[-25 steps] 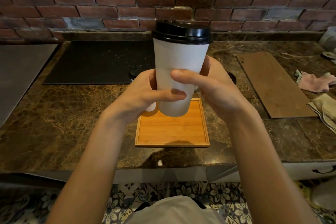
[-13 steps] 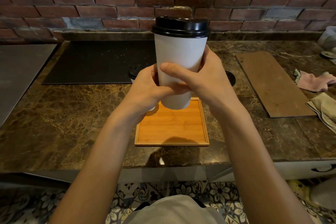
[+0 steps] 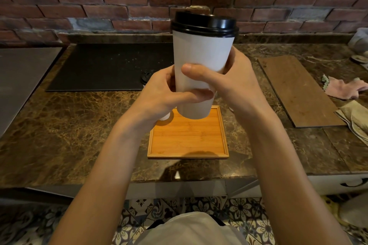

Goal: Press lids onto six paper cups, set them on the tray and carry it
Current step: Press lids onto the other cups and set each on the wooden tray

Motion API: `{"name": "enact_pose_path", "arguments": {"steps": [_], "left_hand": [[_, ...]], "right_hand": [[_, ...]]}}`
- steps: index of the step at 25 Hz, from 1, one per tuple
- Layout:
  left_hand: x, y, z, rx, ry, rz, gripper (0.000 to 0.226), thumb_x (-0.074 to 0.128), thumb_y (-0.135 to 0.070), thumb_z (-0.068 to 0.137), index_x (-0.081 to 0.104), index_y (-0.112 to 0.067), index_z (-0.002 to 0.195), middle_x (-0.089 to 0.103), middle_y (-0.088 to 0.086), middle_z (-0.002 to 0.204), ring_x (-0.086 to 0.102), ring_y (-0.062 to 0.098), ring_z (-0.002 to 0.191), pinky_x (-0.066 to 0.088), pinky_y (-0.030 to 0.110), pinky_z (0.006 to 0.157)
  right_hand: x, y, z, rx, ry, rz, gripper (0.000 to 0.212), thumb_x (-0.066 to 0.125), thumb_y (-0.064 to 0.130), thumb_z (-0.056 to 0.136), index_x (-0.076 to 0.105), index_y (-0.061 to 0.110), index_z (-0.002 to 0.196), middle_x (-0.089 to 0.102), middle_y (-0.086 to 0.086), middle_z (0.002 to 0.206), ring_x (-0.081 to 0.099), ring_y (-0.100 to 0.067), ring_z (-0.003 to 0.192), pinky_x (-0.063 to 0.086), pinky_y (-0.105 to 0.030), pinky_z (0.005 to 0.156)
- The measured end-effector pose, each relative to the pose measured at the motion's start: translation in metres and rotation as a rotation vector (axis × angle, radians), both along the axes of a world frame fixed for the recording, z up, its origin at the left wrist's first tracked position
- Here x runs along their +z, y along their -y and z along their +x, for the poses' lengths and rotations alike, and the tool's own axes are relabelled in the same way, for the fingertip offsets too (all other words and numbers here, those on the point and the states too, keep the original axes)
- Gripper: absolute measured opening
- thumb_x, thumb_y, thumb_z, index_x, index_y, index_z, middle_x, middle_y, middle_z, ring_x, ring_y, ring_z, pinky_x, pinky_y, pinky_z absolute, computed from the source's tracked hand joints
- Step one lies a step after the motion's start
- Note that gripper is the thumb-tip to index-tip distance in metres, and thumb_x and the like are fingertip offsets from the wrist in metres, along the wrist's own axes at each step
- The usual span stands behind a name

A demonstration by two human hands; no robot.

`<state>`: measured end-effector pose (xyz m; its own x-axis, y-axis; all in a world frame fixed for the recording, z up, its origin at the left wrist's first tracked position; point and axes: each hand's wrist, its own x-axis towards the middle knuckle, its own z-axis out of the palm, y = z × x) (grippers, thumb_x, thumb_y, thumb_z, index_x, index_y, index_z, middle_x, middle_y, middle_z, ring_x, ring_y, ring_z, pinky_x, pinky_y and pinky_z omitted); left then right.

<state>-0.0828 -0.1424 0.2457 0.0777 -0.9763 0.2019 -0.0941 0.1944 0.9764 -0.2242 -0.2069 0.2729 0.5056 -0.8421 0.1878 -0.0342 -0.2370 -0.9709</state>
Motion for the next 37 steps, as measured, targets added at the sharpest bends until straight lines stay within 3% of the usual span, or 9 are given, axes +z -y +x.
{"name": "enact_pose_path", "arguments": {"steps": [4,8,11,17,21,26,32,37], "left_hand": [[0.002,-0.003,0.007,-0.106,-0.021,0.019,0.042,0.079,-0.019,0.067,0.065,-0.035,0.103,0.071,-0.016,0.098,0.066,0.003,0.096,0.050,0.013,0.073],[-0.003,-0.005,0.011,-0.166,-0.021,0.051,0.046,0.076,-0.026,0.067,0.064,-0.035,0.110,0.069,-0.009,0.109,0.063,0.012,0.106,0.051,0.020,0.082],[-0.007,-0.005,0.010,-0.128,-0.029,0.032,0.046,0.076,-0.025,0.066,0.064,-0.032,0.109,0.070,-0.010,0.106,0.065,0.011,0.102,0.051,0.019,0.078],[-0.009,-0.001,0.007,0.010,-0.015,-0.019,0.048,0.081,-0.019,0.061,0.063,-0.032,0.103,0.072,-0.014,0.098,0.067,0.007,0.096,0.052,0.016,0.074],[-0.015,0.003,0.006,0.137,0.017,-0.011,0.046,0.079,-0.017,0.059,0.059,-0.031,0.098,0.071,-0.021,0.089,0.068,0.001,0.089,0.052,0.013,0.069],[-0.026,0.006,0.007,0.202,0.022,0.036,0.044,0.077,-0.011,0.068,0.058,-0.028,0.104,0.069,-0.008,0.096,0.067,0.004,0.091,0.052,0.014,0.071],[-0.024,0.005,0.009,0.150,0.077,0.009,0.052,0.076,-0.003,0.070,0.052,-0.035,0.103,0.068,-0.022,0.092,0.063,-0.009,0.092,0.049,0.008,0.072],[-0.025,0.002,0.014,0.073,0.073,0.002,0.061,0.075,-0.001,0.072,0.047,-0.031,0.117,0.060,-0.011,0.113,0.061,-0.006,0.103,0.049,0.010,0.079]], "right_hand": [[-0.002,0.001,-0.005,0.095,0.039,0.040,0.063,0.079,0.030,0.068,0.057,0.014,0.125,0.068,0.000,0.111,0.068,-0.012,0.100,0.055,-0.023,0.075],[-0.008,0.002,-0.007,0.156,-0.003,0.032,0.068,0.077,0.028,0.069,0.053,0.012,0.130,0.065,-0.004,0.118,0.064,-0.017,0.109,0.056,-0.032,0.086],[-0.008,0.003,-0.007,0.176,-0.059,0.001,0.069,0.078,0.031,0.069,0.053,0.015,0.131,0.065,0.000,0.118,0.063,-0.014,0.110,0.055,-0.032,0.088],[-0.005,-0.001,-0.001,0.083,-0.029,-0.071,0.064,0.080,0.037,0.068,0.054,0.024,0.124,0.064,0.011,0.111,0.062,0.001,0.101,0.054,-0.019,0.079],[-0.009,-0.002,0.005,-0.007,-0.034,-0.095,0.068,0.084,0.038,0.072,0.053,0.020,0.130,0.063,0.007,0.117,0.061,-0.006,0.107,0.058,-0.031,0.085],[-0.017,-0.003,0.013,-0.072,-0.071,-0.115,0.068,0.084,0.039,0.073,0.051,0.021,0.130,0.061,0.011,0.115,0.060,-0.002,0.104,0.056,-0.020,0.080],[-0.022,0.000,0.012,-0.058,-0.026,-0.129,0.066,0.086,0.034,0.071,0.053,0.023,0.127,0.063,0.012,0.113,0.060,0.002,0.104,0.054,-0.017,0.082],[-0.029,0.003,0.013,-0.038,0.004,-0.172,0.070,0.087,0.034,0.070,0.050,0.025,0.129,0.060,0.017,0.115,0.056,0.008,0.107,0.052,-0.013,0.083]]}}
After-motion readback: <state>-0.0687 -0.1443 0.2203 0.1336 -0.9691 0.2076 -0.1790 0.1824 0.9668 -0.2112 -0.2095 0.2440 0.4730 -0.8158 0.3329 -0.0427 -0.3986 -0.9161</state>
